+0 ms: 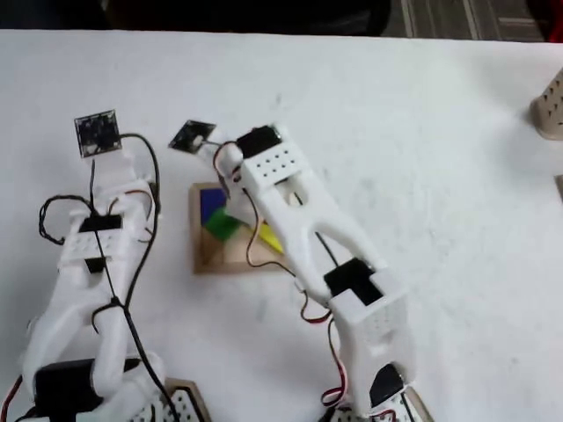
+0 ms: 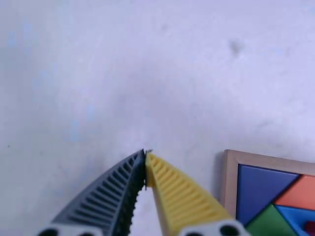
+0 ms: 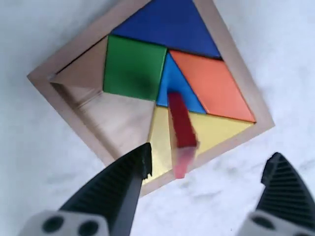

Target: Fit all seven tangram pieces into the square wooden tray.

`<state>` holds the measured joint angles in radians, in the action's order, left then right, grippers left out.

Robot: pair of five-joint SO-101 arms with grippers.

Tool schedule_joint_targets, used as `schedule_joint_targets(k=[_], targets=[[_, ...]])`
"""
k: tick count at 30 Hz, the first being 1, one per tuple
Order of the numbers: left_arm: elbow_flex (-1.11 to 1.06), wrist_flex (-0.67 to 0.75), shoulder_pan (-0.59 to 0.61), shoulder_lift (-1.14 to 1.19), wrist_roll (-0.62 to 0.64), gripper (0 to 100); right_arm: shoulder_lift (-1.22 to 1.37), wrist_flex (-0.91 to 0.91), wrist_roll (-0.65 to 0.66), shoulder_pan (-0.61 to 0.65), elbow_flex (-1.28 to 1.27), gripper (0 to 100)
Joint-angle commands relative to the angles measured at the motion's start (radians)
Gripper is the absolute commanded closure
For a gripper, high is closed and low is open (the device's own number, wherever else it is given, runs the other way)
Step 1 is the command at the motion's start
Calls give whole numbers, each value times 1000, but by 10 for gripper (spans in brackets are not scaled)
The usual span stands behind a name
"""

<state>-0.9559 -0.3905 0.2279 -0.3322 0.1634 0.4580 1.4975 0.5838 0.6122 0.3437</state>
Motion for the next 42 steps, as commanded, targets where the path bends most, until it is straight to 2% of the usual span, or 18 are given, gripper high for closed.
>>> schedule_joint_targets(k=[1, 9, 15, 23, 27, 32, 35, 38, 42], targets=[[68, 32, 5, -2, 6, 976, -18, 61, -23, -7, 71, 659], [66, 32, 5, -2, 6, 976, -25, 102, -41, 76, 11, 659], [66, 32, 5, -2, 6, 976, -145, 186, -94, 76, 6, 666], [66, 34, 5, -2, 5, 976, -407, 183, -198, -19, -100, 900], [66, 34, 4, -1, 5, 976, -495, -28, -235, -76, -296, 985], [66, 34, 4, -1, 5, 976, -489, -527, -281, -136, -575, 981], [64, 34, 4, -1, 5, 976, -460, -730, -287, -157, -647, 981], [64, 34, 4, -1, 5, 976, -417, -782, -287, -160, -649, 981], [64, 34, -5, -1, 5, 976, -367, -765, -284, -117, -649, 981]])
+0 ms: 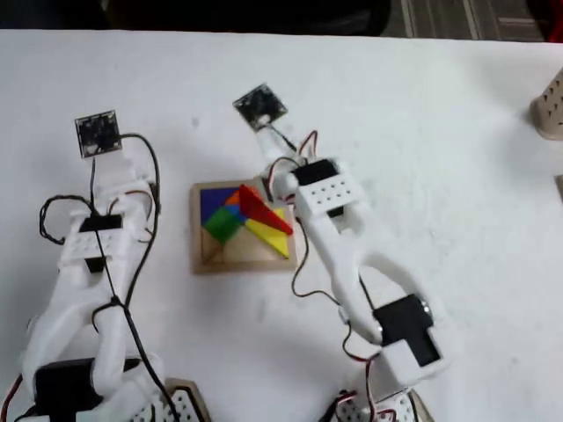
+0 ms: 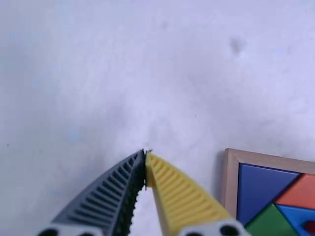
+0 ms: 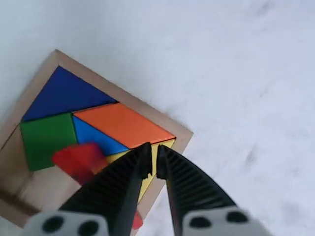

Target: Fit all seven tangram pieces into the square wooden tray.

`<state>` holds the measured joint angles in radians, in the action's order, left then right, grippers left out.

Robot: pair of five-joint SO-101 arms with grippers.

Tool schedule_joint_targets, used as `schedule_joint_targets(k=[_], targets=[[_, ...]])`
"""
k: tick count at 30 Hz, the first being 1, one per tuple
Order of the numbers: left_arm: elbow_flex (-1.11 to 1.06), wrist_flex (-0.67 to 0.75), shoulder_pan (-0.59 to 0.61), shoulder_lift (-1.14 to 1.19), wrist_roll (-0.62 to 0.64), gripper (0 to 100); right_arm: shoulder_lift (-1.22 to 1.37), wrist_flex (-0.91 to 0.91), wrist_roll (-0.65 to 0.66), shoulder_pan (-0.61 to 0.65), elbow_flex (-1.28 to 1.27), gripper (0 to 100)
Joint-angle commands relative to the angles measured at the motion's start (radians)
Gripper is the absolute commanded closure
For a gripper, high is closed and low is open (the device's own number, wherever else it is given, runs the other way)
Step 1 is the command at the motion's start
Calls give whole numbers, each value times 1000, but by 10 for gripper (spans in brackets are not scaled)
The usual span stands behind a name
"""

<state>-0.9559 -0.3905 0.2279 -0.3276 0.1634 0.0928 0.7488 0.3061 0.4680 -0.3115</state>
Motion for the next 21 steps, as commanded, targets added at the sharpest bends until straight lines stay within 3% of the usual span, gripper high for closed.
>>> schedule_joint_targets(k=[1, 10, 16, 21], targets=[[64, 34, -8, -5, 5, 976, 4, -4, -6, 41, 6, 981], [63, 34, -12, -5, 5, 976, -96, 153, -31, 145, 5, 981], [63, 34, -15, -5, 5, 976, -223, 180, -176, -16, -21, 981], [41, 32, -93, -15, 5, 976, -226, 108, -275, -174, -66, 981]])
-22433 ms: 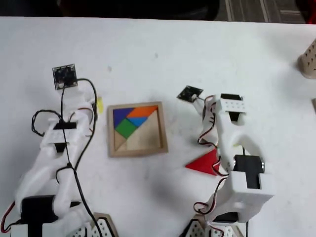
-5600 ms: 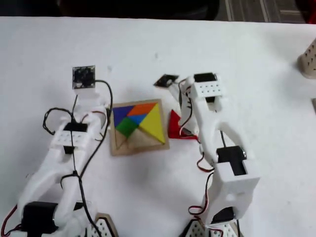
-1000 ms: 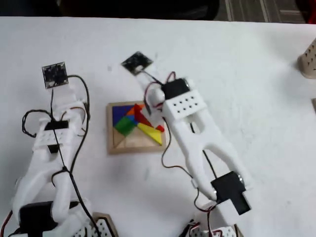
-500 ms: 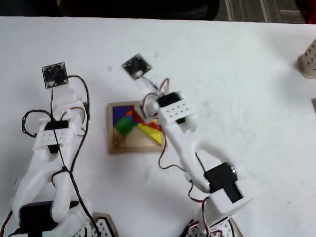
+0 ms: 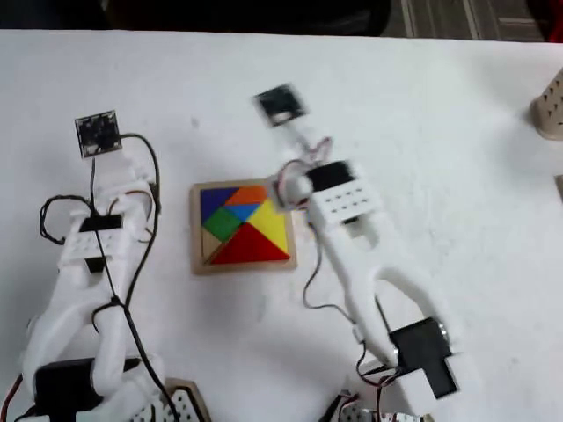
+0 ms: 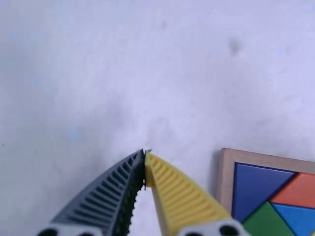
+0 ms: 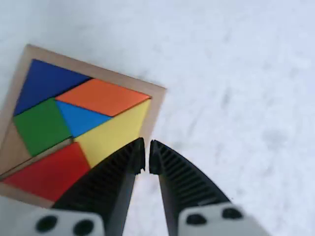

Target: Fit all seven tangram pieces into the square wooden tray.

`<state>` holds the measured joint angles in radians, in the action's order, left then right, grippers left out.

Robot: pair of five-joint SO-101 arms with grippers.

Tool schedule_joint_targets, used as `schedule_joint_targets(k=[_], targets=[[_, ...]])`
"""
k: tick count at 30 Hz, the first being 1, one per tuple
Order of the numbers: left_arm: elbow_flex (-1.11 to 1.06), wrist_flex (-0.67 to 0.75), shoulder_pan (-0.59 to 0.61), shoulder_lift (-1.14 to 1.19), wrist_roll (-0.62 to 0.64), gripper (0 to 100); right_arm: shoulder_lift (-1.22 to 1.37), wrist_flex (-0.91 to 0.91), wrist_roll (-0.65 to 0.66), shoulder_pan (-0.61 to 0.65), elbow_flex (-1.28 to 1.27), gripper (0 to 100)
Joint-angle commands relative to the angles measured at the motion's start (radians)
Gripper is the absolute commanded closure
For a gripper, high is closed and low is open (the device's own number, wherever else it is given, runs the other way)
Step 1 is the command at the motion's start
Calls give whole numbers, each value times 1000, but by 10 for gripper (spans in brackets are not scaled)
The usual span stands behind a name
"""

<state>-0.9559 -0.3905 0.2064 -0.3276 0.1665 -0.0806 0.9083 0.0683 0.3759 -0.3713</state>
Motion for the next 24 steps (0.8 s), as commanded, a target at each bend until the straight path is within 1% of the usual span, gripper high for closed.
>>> schedule_joint_targets(k=[1, 5, 10, 12, 17, 19, 21, 24], targets=[[31, 32, -96, -16, 2, 976, -53, -79, -35, -110, -17, 981], [23, 32, -191, -16, 2, 976, -53, -209, -34, -193, -64, 981], [28, 32, -302, -16, 6, 976, -51, -268, -34, -199, -100, 981], [29, 32, -386, -16, 8, 976, -51, -269, -34, -193, -104, 981], [0, 31, -653, -7, 8, 976, -51, -269, -34, -196, -104, 981], [-20, 44, -731, -7, 8, 976, -51, -269, -32, -197, -104, 981], [-32, 81, -769, -5, 8, 976, -51, -268, -32, -197, -104, 981], [-48, 107, -773, -5, 8, 976, -51, -265, -32, -197, -104, 981]])
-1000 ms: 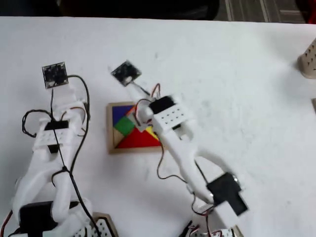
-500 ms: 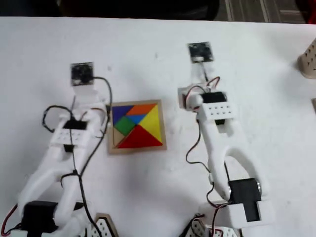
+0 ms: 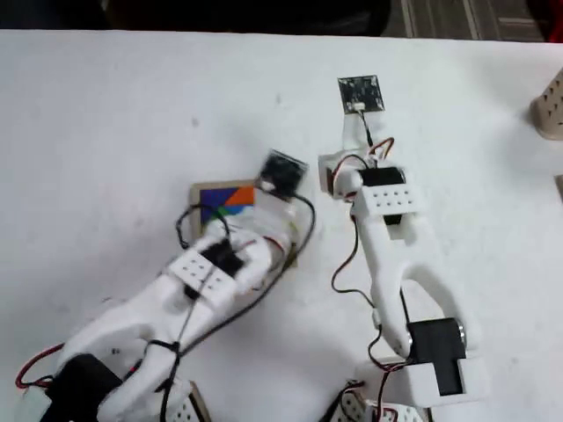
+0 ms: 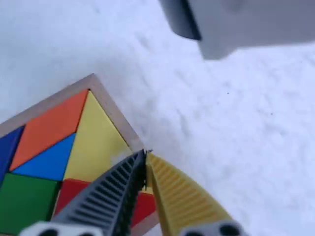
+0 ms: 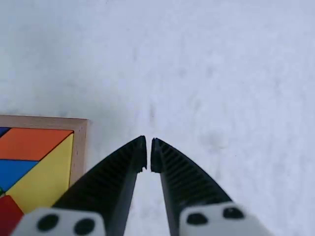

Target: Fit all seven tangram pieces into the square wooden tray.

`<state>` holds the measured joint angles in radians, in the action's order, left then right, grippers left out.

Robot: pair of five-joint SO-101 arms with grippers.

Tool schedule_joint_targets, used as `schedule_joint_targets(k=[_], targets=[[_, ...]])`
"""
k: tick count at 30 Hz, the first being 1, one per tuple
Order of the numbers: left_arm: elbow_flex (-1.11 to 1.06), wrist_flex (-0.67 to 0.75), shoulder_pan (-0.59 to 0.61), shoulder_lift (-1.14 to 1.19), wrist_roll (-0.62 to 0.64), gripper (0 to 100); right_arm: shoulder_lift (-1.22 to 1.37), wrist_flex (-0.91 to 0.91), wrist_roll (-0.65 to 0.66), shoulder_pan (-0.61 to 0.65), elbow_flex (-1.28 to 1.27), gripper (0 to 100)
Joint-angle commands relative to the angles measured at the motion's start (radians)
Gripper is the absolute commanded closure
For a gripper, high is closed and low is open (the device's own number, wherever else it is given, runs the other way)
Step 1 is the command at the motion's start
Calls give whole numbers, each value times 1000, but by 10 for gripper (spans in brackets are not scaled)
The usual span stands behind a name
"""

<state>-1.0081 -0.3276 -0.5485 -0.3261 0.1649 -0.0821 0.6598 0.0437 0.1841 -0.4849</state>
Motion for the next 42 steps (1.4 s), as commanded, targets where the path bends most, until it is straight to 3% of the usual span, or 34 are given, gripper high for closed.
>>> schedule_joint_targets(k=[1, 5, 11, 18, 26, 33, 42], targets=[[2, 38, -18, 2, 8, 976, -50, -16, -8, -5, 9, 981], [54, -6, -18, 130, 9, 976, -50, -18, -8, -2, 8, 981], [281, -292, 35, 312, 6, 976, -10, -19, -8, -4, 9, 981], [235, -318, 70, 259, 3, 976, 54, -19, 20, 1, 43, 981], [54, -316, 254, -128, 2, 976, -59, 73, 18, -4, 28, 981], [-167, -316, 446, -581, -3, 974, -302, 51, 12, -1, -204, 981], [-496, -361, 651, -1125, -269, 976, -814, 50, 60, -5, -605, 981]])
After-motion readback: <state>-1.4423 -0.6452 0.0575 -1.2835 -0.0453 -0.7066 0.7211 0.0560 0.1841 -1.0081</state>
